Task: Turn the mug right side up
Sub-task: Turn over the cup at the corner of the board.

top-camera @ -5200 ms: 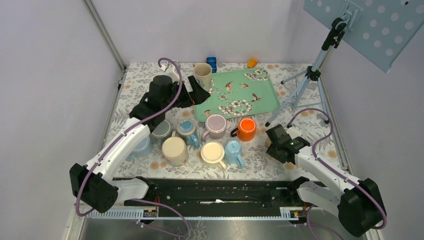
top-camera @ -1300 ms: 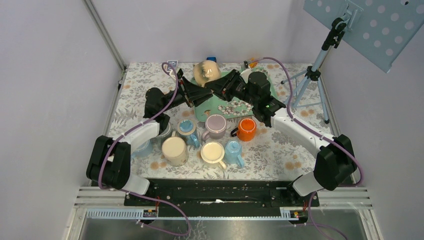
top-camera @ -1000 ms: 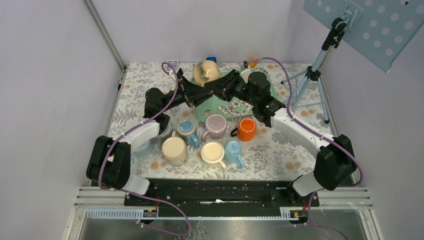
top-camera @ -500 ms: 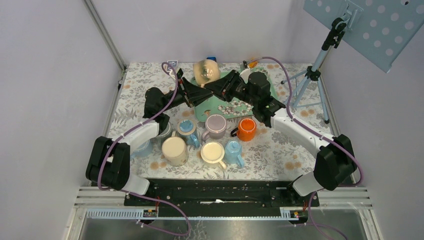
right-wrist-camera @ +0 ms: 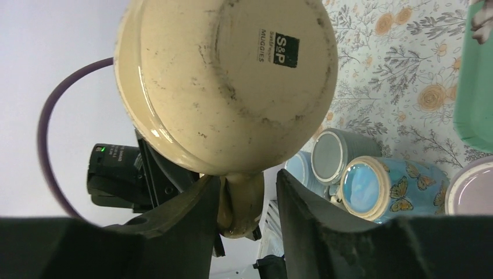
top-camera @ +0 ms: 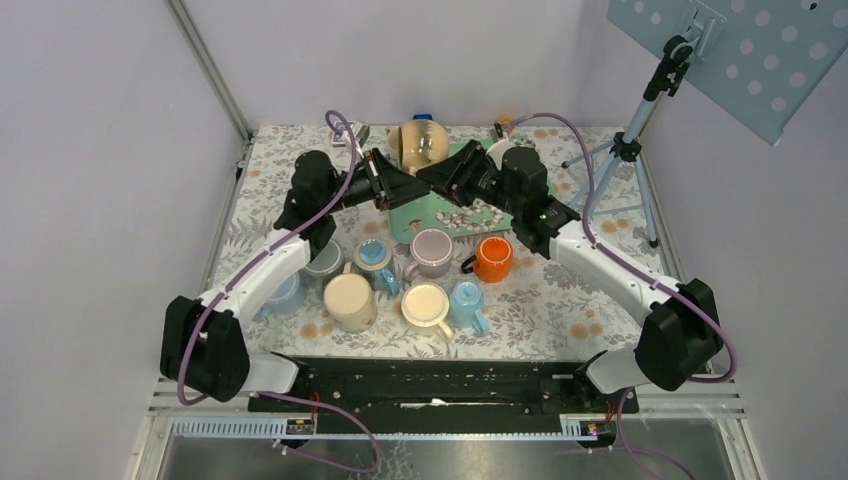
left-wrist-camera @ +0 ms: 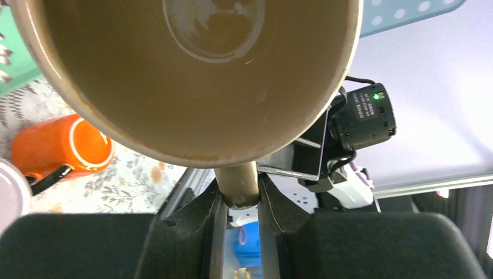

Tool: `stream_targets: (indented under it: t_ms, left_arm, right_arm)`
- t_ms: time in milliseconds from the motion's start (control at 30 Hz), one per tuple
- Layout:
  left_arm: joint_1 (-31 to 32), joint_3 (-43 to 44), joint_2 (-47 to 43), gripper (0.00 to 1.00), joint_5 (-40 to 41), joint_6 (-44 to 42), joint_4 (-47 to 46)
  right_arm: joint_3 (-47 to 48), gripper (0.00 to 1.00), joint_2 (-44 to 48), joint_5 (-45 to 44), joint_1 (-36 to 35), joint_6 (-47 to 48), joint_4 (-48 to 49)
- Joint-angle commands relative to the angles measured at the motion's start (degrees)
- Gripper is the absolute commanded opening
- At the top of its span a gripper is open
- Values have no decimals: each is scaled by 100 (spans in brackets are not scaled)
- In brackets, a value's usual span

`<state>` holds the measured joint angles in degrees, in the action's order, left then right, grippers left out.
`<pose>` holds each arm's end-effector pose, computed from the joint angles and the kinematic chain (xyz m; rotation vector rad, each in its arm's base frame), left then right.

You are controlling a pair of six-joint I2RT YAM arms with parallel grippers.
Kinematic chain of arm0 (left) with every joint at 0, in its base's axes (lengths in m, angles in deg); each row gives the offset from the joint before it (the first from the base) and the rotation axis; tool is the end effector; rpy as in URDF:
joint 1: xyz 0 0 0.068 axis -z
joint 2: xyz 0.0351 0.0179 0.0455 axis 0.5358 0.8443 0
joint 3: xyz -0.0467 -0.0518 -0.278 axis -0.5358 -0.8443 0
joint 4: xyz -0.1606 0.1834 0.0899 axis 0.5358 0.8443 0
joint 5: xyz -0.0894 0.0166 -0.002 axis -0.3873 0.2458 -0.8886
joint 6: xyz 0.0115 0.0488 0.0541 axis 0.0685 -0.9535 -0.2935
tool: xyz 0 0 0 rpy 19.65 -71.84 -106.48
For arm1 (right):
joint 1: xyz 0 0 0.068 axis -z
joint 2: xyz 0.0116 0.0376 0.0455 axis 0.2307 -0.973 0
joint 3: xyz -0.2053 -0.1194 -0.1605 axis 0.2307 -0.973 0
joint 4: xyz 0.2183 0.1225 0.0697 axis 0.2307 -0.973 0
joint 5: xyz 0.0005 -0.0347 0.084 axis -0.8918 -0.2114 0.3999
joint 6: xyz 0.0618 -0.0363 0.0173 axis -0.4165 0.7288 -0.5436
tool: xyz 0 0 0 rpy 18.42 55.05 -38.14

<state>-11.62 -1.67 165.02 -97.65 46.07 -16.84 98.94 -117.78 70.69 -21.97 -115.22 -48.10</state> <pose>0.2863 -0.1571 0.3571 -0.0602 1.8964 -1.8452 0.2890 0.2270 0.3764 0.2216 1.8179 1.5616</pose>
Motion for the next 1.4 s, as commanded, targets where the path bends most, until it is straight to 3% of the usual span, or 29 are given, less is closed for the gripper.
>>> stream_targets:
  t_ms: [0,700,967,1033,1367]
  left_arm:
    - [210,626,-260,0,842,-1367,851]
    - [559,1500,153,0,1984,-2647,2189]
    - [600,2203,624,0,2266,-3308,2913]
    - [645,2397,772,0,2377,-3522,3113]
    - [1170,3848,1905,0,3428,-4478,4298]
  right_arm:
    - [48,50,299,198,-143,257,323]
    - [199,65,829,-1140,-152,1346,-1520]
    - [-4,86,1534,-1703,-152,2054,-2265]
    - [-70,99,1774,-1998,-152,2254,-2496]
    - [-324,100,2942,-2890,-148,2885,-3190]
